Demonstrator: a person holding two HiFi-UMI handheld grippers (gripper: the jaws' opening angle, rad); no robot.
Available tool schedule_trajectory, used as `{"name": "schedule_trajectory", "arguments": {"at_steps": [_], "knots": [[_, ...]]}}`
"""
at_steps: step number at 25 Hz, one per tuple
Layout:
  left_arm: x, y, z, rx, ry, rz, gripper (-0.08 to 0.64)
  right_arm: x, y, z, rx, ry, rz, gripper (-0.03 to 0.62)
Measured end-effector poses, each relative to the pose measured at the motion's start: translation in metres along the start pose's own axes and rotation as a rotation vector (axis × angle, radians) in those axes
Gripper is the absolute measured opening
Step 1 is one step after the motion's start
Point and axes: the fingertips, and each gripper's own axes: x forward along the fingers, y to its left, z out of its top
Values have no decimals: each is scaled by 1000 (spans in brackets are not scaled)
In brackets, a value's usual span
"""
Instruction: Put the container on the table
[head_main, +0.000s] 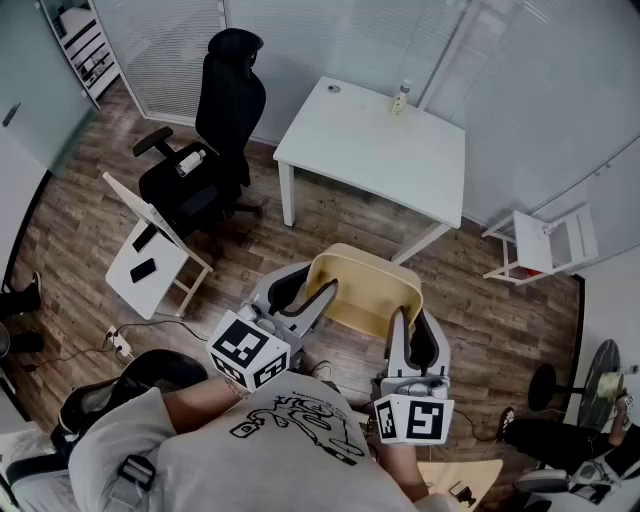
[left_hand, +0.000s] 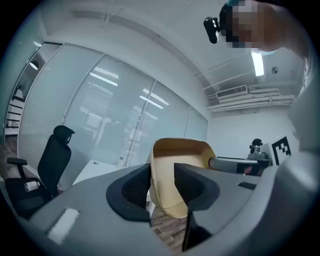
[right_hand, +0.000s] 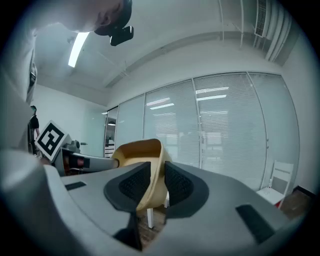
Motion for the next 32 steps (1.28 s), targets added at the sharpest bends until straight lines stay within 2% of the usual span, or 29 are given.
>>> {"name": "schedule_trajectory", "arguments": {"at_steps": [8,18,25,32], "knots": [[-5,25,-5,-14,14,9,143,20,15,-3,-6,8,5,77],[6,46,-7,-26,27,3,143,44,15,-16,44,34,-15,78],[49,60,-7,-28,32,6,143,75,-17,-23,58,24,-21,78],[120,66,-2,-17,42,6,143,117,-77,-23,71,6,-18,78]]}}
